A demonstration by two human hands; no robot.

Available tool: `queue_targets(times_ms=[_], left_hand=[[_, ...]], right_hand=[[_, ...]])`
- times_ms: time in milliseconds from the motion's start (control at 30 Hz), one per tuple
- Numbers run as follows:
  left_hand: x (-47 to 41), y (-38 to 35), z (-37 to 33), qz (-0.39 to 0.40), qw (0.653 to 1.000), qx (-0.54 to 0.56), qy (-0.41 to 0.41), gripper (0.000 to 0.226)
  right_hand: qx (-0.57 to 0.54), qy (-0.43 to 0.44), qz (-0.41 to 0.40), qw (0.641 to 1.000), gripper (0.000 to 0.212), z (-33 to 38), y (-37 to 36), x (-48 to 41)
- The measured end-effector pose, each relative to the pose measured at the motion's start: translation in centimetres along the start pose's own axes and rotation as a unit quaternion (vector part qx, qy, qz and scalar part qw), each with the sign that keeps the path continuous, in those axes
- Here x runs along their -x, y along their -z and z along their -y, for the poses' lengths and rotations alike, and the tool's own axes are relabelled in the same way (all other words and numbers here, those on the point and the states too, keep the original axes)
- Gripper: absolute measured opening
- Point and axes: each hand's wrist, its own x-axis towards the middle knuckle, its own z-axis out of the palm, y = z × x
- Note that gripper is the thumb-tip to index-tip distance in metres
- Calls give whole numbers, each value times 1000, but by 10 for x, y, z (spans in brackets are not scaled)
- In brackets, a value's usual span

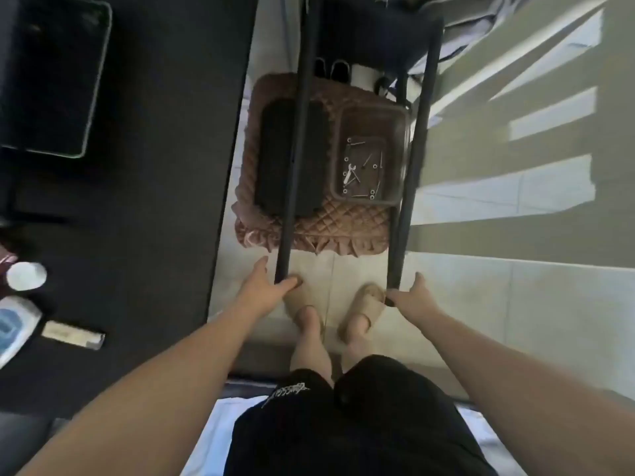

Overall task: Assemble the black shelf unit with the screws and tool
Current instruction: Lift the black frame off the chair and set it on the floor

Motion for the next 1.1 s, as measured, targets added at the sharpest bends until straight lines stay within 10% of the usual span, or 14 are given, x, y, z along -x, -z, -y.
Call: queue_targets(times_ms=[467,1100], left_hand=[[7,-3,-63,26,978,205,41,29],[126,37,-126,-64,975,213,-9,23]], right_hand=[[-275,-20,49,960,21,13,11,-20],[-346,54,-10,937,17,68,61,115]])
